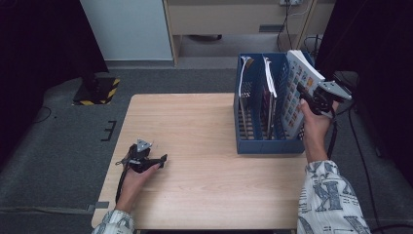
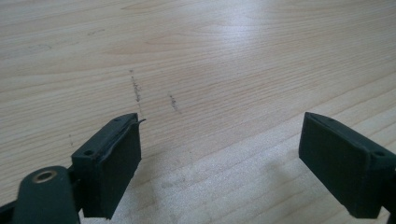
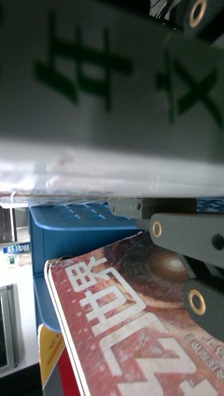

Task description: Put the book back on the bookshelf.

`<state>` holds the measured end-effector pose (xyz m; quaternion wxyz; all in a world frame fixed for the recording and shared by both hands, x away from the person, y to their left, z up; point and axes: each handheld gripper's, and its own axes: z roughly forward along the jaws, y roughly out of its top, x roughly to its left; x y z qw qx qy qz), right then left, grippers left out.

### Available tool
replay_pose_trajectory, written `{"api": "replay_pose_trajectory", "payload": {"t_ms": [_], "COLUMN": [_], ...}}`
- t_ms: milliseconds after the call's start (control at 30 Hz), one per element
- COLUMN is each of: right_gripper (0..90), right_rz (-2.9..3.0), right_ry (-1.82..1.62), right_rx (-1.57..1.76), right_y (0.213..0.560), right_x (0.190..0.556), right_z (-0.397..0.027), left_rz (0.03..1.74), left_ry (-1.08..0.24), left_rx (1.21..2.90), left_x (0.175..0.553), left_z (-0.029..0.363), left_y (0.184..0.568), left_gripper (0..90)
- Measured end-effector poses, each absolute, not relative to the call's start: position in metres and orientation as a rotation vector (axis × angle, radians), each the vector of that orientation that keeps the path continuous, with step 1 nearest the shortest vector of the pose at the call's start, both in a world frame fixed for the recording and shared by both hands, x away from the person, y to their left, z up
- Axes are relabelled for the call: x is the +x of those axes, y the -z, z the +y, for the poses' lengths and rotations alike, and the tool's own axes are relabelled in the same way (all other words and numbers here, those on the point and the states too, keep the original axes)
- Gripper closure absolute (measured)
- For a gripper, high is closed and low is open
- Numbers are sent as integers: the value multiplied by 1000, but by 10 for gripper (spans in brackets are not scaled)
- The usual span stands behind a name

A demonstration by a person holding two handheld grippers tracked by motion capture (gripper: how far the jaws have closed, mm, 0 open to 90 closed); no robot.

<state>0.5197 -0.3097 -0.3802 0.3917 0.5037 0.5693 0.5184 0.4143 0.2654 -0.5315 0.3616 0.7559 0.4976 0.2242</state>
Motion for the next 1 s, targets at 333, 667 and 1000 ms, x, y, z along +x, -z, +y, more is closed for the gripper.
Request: {"api": "replay_pose_trajectory", "payload": {"t_ms": [333, 667, 1000], "right_gripper": [740, 739, 737], "right_rz": [1442, 1474, 1535], "right_ry": [-1308, -1283, -1245], "right_rx": [1302, 1312, 1308], "right_y": [395, 400, 398], "right_x": [523, 523, 521], "right_z": [-310, -309, -302], "left_rz": [1280, 1277, 1279], "left_ry": [-580, -584, -589], "left_rx": [1949, 1941, 1923], "left_x": [414, 414, 413], "left_z": [266, 267, 268], "left_y": [531, 530, 526], "left_gripper": [130, 130, 131]}}
